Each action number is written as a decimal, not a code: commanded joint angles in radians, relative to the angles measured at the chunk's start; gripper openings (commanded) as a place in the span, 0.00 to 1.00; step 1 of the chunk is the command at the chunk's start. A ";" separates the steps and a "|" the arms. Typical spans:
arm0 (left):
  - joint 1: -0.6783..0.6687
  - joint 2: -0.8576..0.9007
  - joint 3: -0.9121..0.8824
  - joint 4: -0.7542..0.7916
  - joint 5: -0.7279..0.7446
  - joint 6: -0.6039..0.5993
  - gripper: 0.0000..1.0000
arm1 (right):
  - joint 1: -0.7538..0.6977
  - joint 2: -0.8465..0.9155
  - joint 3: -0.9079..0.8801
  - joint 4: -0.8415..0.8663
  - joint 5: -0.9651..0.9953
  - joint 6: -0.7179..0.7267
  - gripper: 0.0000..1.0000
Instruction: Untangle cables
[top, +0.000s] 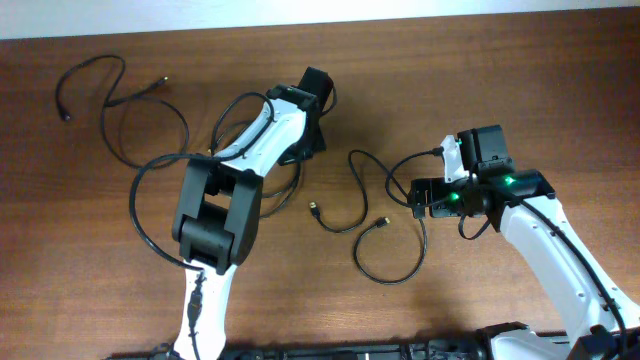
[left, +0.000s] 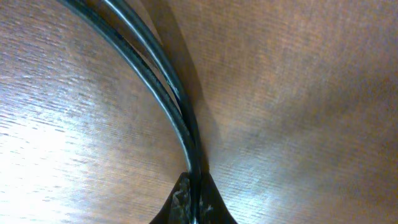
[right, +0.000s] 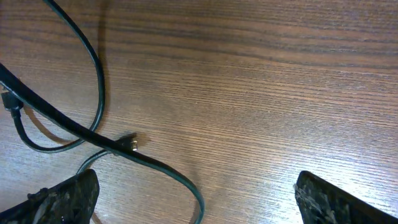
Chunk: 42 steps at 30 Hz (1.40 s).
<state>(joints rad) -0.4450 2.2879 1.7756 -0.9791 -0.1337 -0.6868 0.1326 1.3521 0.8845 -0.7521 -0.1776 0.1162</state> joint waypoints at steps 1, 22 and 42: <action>0.002 -0.060 -0.041 -0.052 0.023 0.136 0.00 | 0.005 -0.001 0.000 -0.001 -0.006 -0.004 0.99; 0.307 -0.521 -0.041 -0.459 -0.211 -0.039 0.00 | 0.005 -0.001 0.000 0.000 -0.005 -0.004 1.00; 1.004 -0.645 -0.042 -0.206 0.589 0.834 0.00 | 0.005 -0.001 0.000 0.000 -0.005 -0.004 1.00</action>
<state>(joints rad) 0.5945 1.6039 1.7313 -1.1767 0.0193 -0.2268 0.1326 1.3521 0.8841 -0.7525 -0.1776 0.1162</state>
